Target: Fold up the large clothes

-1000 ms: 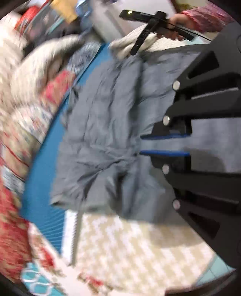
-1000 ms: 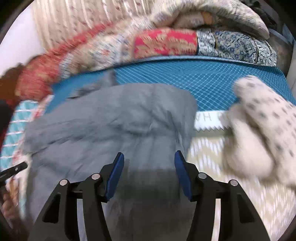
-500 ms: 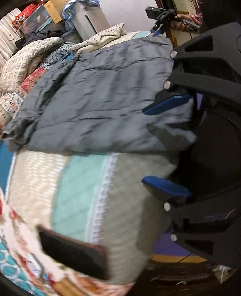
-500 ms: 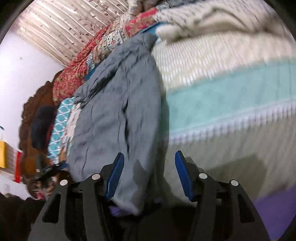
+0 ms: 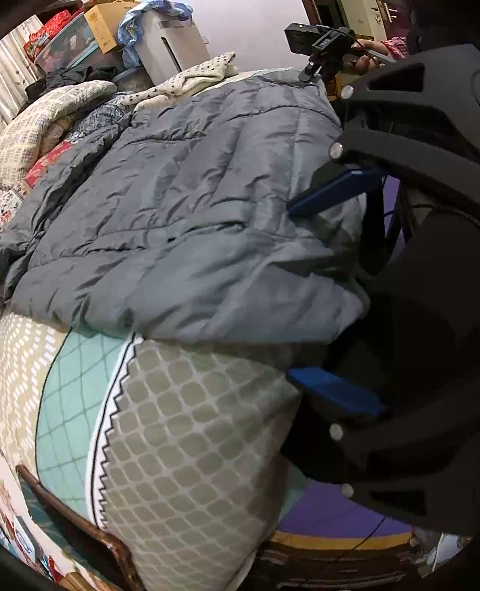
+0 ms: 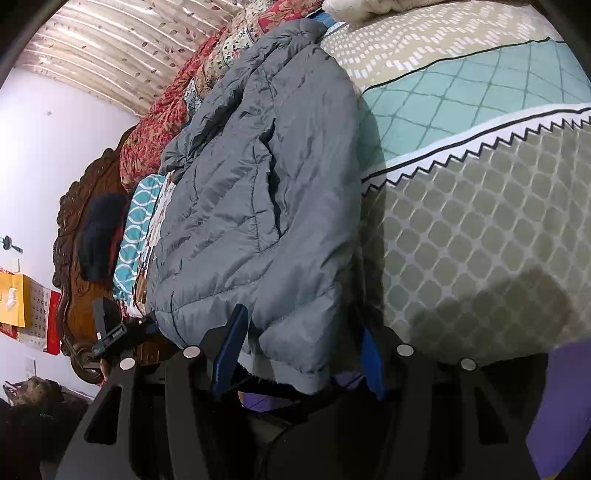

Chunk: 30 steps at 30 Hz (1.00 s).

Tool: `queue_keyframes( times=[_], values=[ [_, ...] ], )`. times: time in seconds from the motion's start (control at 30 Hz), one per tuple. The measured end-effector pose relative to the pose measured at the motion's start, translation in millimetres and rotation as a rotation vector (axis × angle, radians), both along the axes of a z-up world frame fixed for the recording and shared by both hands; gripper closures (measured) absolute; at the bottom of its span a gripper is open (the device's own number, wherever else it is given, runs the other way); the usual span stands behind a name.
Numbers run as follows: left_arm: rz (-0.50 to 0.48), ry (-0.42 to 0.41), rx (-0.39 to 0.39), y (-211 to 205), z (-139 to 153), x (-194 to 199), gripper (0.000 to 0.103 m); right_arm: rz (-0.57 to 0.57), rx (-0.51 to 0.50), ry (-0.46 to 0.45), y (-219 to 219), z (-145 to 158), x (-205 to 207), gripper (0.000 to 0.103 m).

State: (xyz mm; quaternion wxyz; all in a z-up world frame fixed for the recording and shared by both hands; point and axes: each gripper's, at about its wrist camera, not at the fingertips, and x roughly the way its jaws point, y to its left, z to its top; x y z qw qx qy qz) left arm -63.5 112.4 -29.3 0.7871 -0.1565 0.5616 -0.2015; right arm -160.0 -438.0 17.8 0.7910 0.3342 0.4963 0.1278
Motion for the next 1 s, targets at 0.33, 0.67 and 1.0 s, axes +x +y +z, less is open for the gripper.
queue_keyframes(
  times=[0.33, 0.67, 1.0],
  values=[
    [-0.055, -0.012, -0.105, 4.5, 33.5, -25.3, 0.101, 0.070, 0.021, 0.005, 4.6, 21.7, -14.2, 0.011],
    [0.018, -0.167, -0.366, 13.0, 147.0, 30.3, 0.101, 0.069, 0.131, -0.274, -19.4, 119.5, 30.9, 0.011],
    [0.211, -0.062, -0.064, -39.1, 112.5, 214.9, 0.096, -0.122, 0.127, -0.145, -36.2, 76.5, 233.5, 0.014]
  ],
)
